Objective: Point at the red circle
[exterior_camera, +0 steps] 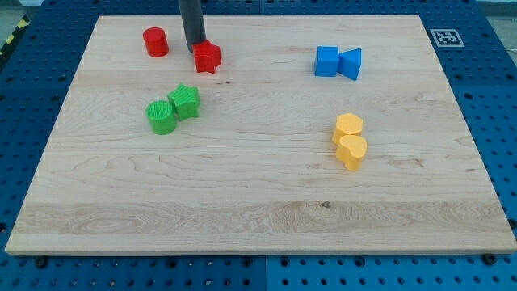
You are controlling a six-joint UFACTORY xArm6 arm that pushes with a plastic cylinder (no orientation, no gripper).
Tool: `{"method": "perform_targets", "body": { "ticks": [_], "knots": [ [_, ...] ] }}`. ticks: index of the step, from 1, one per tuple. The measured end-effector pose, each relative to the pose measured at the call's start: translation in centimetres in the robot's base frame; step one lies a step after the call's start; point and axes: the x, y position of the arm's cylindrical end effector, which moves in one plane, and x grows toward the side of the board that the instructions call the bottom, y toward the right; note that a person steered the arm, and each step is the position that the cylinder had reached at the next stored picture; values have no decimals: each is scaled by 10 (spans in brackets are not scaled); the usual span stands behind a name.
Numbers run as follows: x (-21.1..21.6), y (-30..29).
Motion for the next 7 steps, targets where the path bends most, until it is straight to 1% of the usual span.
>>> {"method": "perform_targets", "body": {
  "ticks": [2,3,5,6,7],
  "knots": [
    [30,19],
    [20,15],
    [-28,-17],
    [-48,-52],
    [-60,-83]
  ]
}}
